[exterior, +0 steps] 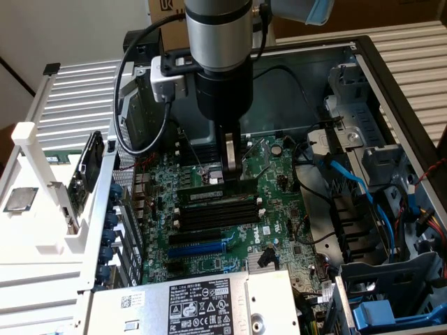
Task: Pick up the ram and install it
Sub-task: 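Pick up the ram and move it above insertion slot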
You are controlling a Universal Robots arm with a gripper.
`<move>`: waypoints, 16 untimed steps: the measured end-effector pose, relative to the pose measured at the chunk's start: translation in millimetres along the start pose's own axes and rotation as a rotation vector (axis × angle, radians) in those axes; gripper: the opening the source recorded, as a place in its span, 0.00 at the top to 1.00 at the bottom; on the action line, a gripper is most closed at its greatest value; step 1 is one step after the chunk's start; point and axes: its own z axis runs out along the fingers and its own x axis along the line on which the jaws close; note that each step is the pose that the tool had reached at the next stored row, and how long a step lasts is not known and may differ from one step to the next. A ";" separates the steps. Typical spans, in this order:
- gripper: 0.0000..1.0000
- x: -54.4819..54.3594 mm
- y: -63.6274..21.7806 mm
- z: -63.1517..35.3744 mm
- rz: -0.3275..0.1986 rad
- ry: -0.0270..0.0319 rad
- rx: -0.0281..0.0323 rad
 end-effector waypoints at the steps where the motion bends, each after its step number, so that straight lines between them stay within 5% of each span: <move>1: 0.88 0.0 0.0 0.6 0.000 0.0002 0.0002; 16: 0.88 1.9 -0.6 3.1 0.000 0.0048 0.0079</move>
